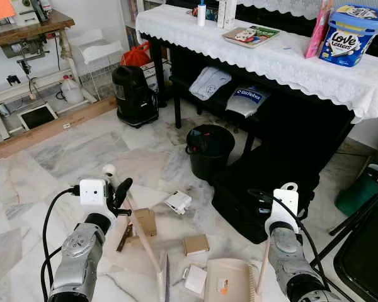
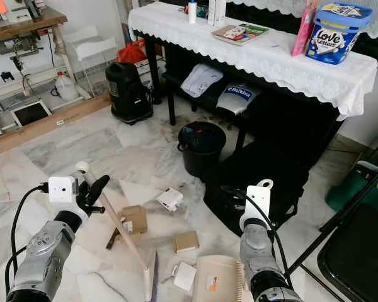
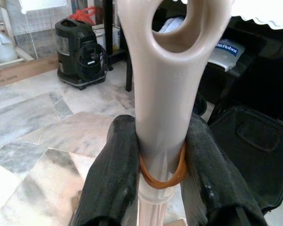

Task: Sweep floor

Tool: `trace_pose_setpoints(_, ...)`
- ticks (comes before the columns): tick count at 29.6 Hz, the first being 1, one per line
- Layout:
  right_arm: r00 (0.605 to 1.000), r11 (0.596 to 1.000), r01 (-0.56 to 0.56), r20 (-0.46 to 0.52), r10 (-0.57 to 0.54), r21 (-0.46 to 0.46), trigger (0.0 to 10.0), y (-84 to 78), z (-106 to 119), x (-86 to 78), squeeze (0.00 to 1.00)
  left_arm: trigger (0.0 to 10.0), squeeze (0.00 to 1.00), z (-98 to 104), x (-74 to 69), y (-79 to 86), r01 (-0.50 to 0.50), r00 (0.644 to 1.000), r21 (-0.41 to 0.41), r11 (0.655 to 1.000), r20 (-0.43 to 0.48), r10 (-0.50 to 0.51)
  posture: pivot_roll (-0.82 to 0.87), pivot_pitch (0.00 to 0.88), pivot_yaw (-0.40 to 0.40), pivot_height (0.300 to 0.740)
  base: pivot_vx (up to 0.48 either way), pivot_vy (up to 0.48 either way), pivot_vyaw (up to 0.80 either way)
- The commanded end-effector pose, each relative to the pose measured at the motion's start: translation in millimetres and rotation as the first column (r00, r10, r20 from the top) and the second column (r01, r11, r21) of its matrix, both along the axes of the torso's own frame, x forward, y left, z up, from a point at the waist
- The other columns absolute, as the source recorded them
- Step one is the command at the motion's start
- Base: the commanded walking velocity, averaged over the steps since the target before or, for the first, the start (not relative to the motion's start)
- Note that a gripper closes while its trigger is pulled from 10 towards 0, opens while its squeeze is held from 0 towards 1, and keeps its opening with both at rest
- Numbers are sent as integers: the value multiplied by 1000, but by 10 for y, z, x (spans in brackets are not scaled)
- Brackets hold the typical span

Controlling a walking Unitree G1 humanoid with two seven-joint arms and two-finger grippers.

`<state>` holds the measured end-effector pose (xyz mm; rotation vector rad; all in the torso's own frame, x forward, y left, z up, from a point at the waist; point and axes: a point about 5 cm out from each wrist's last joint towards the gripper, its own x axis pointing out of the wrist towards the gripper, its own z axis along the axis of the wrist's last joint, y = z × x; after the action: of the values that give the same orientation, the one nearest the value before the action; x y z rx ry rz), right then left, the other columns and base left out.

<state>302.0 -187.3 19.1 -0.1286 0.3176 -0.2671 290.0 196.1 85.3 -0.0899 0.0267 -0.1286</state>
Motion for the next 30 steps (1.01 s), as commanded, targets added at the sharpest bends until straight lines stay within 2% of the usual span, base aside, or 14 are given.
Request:
trace_pose_setpoints(1, 999, 999, -40, 2, 40, -11, 10000, 65, -24, -26, 0, 10000, 0, 82, 38, 13, -12, 999, 7, 1000, 41, 12, 157, 44, 62, 740, 0, 0, 0)
trace_pose_setpoints(3, 997, 996, -74, 29, 75, -43, 10000, 92, 12, -10, 0, 10000, 0, 81, 30, 12, -15, 999, 21, 1000, 45, 14, 155, 48, 60, 740, 0, 0, 0)
trace_pose_setpoints(9, 995, 996, -78, 56, 81, -48, 10000, 106, 33, -10, 0, 10000, 0, 58, 11, -2, -16, 999, 29, 999, 43, 15, 150, 56, 58, 740, 0, 0, 0)
trace_pose_setpoints(15, 994, 996, -72, 79, 76, -60, 10000, 89, 44, -22, 0, 10000, 0, 54, 10, -16, -15, 999, 36, 999, 45, 13, 152, 60, 55, 740, 0, 0, 0)
trace_pose_setpoints(24, 981, 995, -47, 183, 63, -89, 10000, 58, 182, 20, 0, 10000, 0, 44, 6, -23, -18, 999, 34, 999, 47, 17, 150, 63, 53, 740, 0, 0, 0)
trace_pose_setpoints(30, 979, 995, -37, 198, 55, -92, 10000, 51, 198, 25, 0, 10000, 0, 38, 5, -31, -17, 999, 32, 999, 45, 16, 150, 65, 53, 740, 0, 0, 0)
